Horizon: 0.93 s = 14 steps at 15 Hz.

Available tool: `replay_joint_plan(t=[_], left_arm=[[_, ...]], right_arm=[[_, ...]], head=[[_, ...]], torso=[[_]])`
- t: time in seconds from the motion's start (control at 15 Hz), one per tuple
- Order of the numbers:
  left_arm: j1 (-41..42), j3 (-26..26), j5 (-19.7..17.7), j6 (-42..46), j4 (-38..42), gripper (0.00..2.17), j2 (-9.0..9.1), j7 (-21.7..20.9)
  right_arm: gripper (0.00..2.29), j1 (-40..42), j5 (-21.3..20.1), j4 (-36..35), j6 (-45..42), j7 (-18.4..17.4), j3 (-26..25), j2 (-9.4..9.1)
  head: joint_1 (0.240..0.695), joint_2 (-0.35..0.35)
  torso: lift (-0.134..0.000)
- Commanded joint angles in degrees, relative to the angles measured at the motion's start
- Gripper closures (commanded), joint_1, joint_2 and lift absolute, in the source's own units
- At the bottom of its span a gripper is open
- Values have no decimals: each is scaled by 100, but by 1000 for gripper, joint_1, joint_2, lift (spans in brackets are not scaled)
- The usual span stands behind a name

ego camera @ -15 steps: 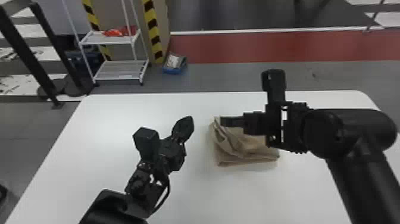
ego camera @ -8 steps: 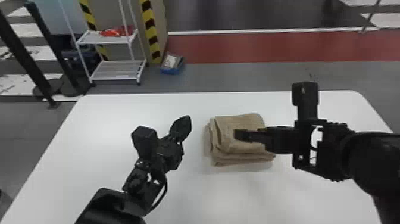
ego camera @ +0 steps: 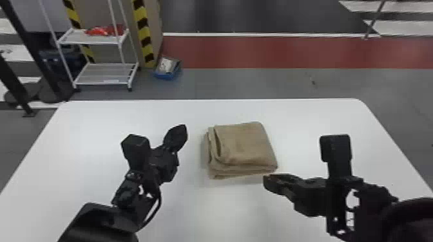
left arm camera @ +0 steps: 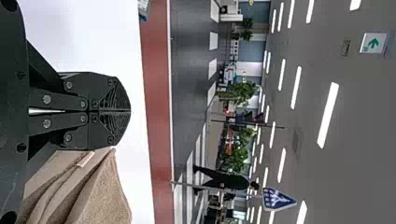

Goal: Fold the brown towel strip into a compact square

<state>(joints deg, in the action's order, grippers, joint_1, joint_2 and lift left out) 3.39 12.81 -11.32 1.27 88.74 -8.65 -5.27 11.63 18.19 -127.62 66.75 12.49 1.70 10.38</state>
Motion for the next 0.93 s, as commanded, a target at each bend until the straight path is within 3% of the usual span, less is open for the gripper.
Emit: replay_joint_plan(t=[0.0, 0.07, 0.33, 0.47, 0.87], left_arm=[[-5, -16, -10, 17, -6, 1615, -32, 0], [4, -16, -2, 17, -15, 1615, -40, 0], [74, -68, -46, 88, -41, 1615, -40, -62], [83, -77, -46, 105, -41, 1615, -111, -62], [39, -86, -28, 88, -103, 1615, -84, -106]], right_arm=[[1953, 209, -447, 71, -562, -62, 164, -107], [1953, 112, -632, 282, -703, -62, 191, -221], [1953, -714, -975, 1662, -1089, -194, 604, -256], [1953, -1163, -1124, 2435, -1705, -308, 718, -370], [1953, -2745, -1238, 4466, -2970, -458, 1078, -616]], head=[[695, -9], [695, -9], [695, -5], [695, -2], [695, 17]], torso=[[-109], [-109], [-109], [-109], [-109]])
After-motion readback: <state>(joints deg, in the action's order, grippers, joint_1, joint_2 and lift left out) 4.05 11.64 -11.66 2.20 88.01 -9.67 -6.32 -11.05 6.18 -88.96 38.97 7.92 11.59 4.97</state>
